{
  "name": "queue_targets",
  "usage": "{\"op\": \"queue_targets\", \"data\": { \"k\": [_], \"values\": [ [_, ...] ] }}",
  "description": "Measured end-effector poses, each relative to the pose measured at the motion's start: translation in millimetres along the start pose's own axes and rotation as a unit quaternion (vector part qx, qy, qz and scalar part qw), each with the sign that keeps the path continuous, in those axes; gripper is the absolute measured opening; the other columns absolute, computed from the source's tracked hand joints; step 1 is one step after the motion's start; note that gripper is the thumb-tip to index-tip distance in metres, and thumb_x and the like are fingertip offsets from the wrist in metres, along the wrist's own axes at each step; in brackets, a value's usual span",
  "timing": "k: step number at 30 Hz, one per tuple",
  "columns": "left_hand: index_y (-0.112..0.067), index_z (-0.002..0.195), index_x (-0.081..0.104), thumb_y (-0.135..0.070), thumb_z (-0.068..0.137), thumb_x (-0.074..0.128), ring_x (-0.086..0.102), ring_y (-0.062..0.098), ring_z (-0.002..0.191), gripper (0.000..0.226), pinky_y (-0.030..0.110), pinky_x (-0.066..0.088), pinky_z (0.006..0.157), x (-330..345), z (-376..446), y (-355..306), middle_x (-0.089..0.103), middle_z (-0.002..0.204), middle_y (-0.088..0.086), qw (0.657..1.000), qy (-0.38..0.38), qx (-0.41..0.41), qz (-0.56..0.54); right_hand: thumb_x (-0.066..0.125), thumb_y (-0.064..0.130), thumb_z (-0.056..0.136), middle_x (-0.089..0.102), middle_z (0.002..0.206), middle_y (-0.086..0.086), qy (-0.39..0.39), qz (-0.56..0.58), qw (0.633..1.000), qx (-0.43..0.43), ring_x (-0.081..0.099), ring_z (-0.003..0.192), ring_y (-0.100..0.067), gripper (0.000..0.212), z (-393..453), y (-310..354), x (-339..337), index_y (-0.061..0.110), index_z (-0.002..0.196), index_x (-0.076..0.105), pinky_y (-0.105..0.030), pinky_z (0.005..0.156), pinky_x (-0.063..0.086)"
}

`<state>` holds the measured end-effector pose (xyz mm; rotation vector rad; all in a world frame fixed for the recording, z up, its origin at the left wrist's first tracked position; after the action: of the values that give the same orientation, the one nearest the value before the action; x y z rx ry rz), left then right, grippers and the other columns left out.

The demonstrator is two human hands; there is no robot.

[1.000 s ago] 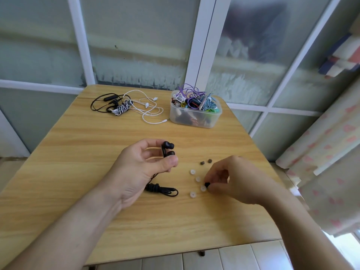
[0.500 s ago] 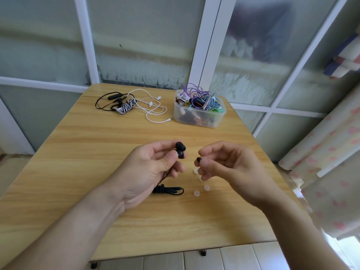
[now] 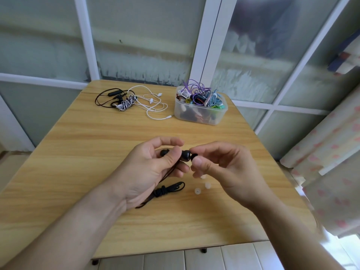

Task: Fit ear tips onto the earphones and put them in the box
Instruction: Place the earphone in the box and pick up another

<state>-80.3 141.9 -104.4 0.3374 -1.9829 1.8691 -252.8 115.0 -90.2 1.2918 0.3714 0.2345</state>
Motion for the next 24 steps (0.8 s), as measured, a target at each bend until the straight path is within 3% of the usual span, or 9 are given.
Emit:
{"op": "queue_targets", "data": {
  "k": [5,9,13,17,20,24],
  "values": [
    [0.003,0.108,0.065,-0.012,0.096,0.048,0.058,0.020,0.062,0.025,0.024,0.047,0.054,5.5,-1.7,5.0,0.065,0.079,0.013,0.998,-0.009,0.010,0.064,0.075,0.008,0.079,0.075,0.085,-0.014,-0.044,0.003,0.999,-0.006,0.068,0.067,-0.020,0.015,-1.2,0.8,9.8,0.000,0.092,0.073,-0.025,0.060,0.054],
    [0.000,0.106,0.067,-0.010,0.100,0.044,0.054,0.019,0.059,0.025,0.024,0.043,0.049,4.0,-0.8,5.4,0.064,0.079,0.013,0.995,-0.037,0.016,0.087,0.070,0.005,0.087,0.073,0.081,-0.013,-0.103,0.028,0.994,0.003,0.069,0.074,-0.026,0.003,-1.4,-11.1,27.4,0.005,0.088,0.072,-0.037,0.061,0.059],
    [-0.006,0.106,0.071,-0.009,0.095,0.053,0.060,0.018,0.065,0.022,0.022,0.049,0.057,-1.7,1.3,3.2,0.068,0.082,0.013,0.995,-0.065,0.033,0.065,0.070,0.009,0.088,0.071,0.080,-0.012,-0.131,0.026,0.991,-0.007,0.067,0.071,-0.028,0.009,1.2,-12.3,33.6,0.010,0.097,0.070,-0.037,0.059,0.058],
    [-0.008,0.101,0.073,-0.008,0.089,0.059,0.068,0.023,0.073,0.018,0.024,0.054,0.066,-8.4,2.0,4.8,0.070,0.083,0.011,0.993,-0.098,0.052,0.031,0.077,0.019,0.080,0.070,0.078,-0.006,-0.157,0.023,0.987,0.001,0.069,0.064,-0.026,0.027,1.5,-11.1,28.3,0.013,0.103,0.063,-0.052,0.057,0.056],
    [-0.007,0.098,0.072,-0.006,0.088,0.062,0.069,0.025,0.071,0.014,0.027,0.055,0.067,-8.2,1.0,5.0,0.070,0.084,0.015,0.991,-0.100,0.076,0.049,0.079,0.020,0.073,0.071,0.075,-0.011,-0.121,0.036,0.992,-0.026,0.069,0.065,-0.028,0.022,1.3,-8.7,29.0,0.009,0.091,0.069,-0.039,0.054,0.056],
    [-0.006,0.100,0.070,-0.006,0.090,0.062,0.067,0.025,0.065,0.014,0.029,0.054,0.063,-6.0,-0.3,4.3,0.069,0.077,0.017,0.987,-0.068,0.098,0.112,0.077,0.013,0.072,0.073,0.075,-0.009,-0.103,0.021,0.994,-0.042,0.066,0.059,-0.017,0.015,1.3,-3.8,27.8,0.012,0.086,0.073,-0.022,0.050,0.052]
  ]
}}
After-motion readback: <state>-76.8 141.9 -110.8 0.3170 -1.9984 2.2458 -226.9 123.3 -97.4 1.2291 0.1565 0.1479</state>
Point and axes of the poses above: each hand's wrist, its own z-axis towards the middle knuckle, its own x-axis out of the palm, y = z × x, the point moved 2 cm from there along z, towards the middle knuckle
